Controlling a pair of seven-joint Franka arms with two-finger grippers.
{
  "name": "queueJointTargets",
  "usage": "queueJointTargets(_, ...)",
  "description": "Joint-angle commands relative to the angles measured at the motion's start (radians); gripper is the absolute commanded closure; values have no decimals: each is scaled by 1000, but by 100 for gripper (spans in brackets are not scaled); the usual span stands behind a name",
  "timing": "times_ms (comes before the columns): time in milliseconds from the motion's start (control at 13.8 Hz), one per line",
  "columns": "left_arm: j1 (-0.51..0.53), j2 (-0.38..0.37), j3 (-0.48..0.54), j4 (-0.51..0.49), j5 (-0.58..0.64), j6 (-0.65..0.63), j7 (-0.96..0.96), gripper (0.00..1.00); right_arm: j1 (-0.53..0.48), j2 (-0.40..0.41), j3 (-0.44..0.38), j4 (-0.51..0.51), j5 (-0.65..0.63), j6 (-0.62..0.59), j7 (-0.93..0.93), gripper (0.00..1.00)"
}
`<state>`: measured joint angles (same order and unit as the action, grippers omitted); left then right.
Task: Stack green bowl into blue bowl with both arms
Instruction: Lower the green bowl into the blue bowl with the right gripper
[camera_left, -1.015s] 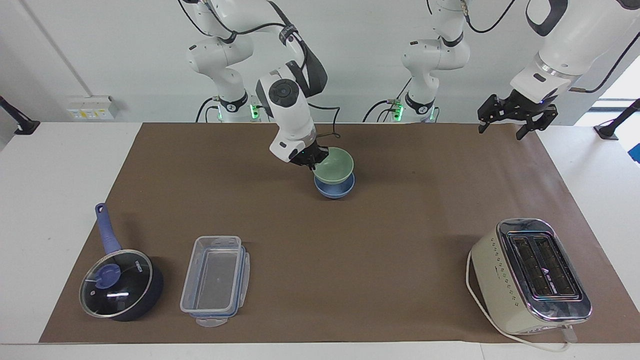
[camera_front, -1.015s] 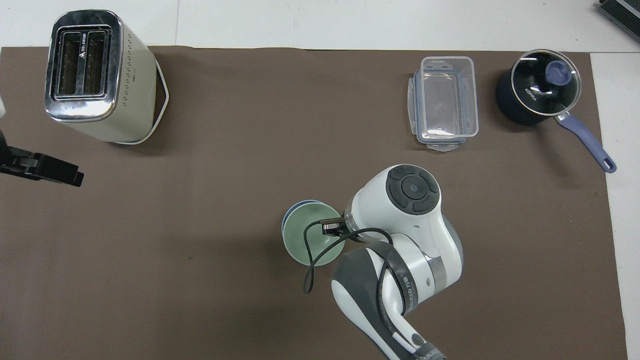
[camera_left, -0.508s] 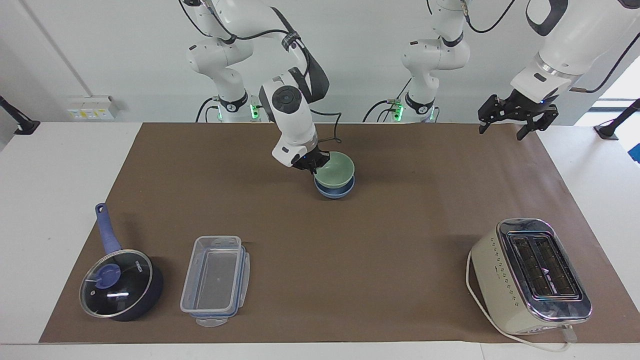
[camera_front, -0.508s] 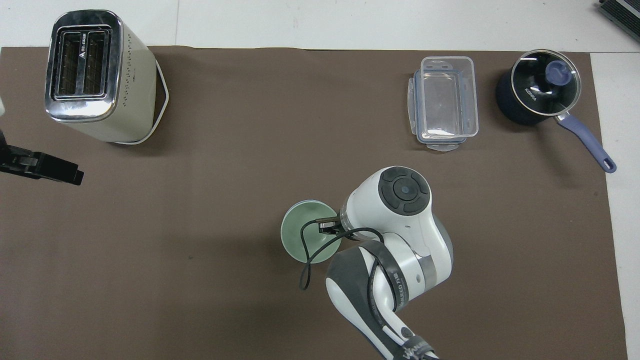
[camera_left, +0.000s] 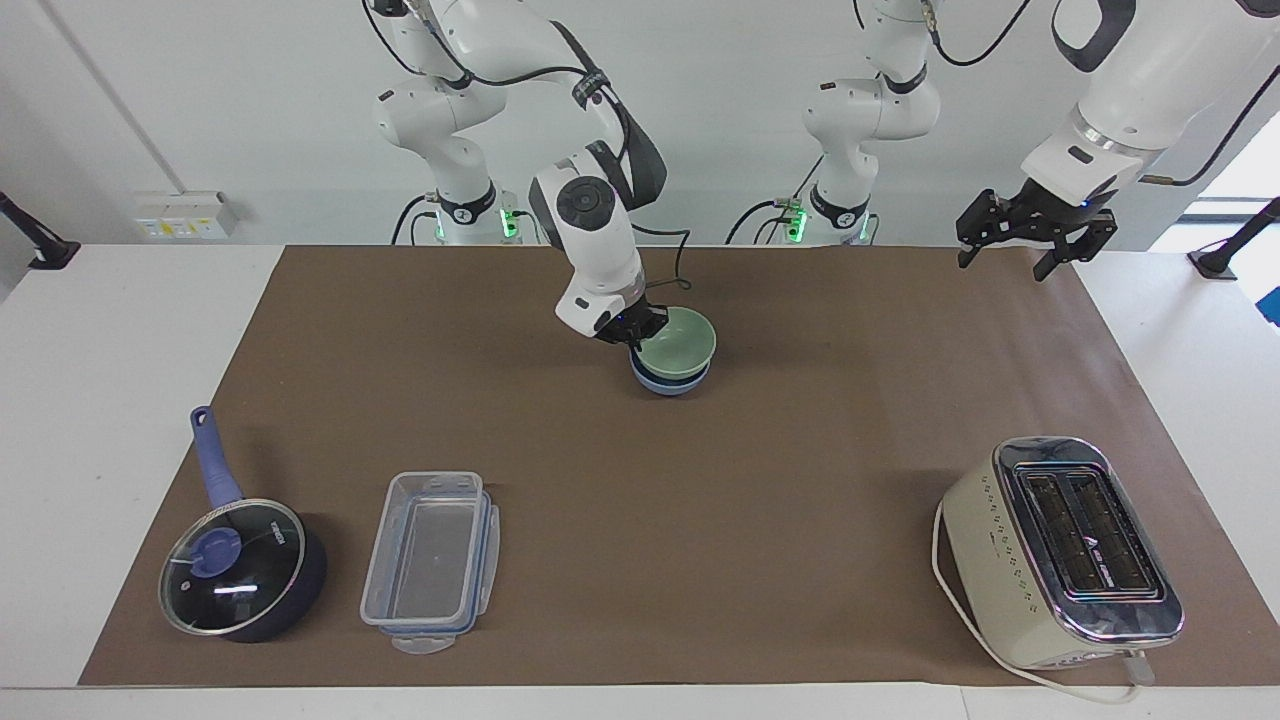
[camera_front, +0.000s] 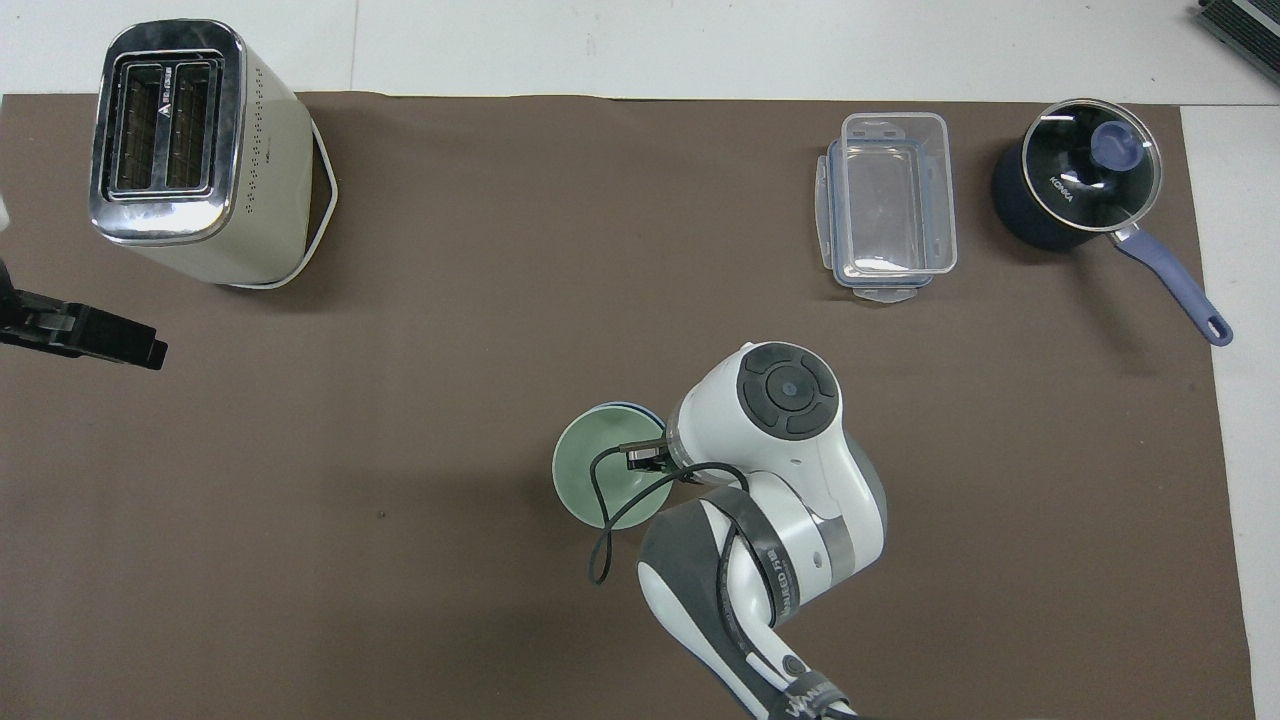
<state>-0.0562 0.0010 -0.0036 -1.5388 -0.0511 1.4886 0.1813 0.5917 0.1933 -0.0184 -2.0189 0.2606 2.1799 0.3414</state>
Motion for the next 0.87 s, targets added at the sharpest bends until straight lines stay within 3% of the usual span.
queueJointTargets(0,13,-16,-9,-17,13,13,10,0,-15,-6,3,-17,26,18,-62,100)
queueJointTargets(798,12,-16,-9,-17,13,13,7,0,-16,6,3,-24,25,67,-102,100)
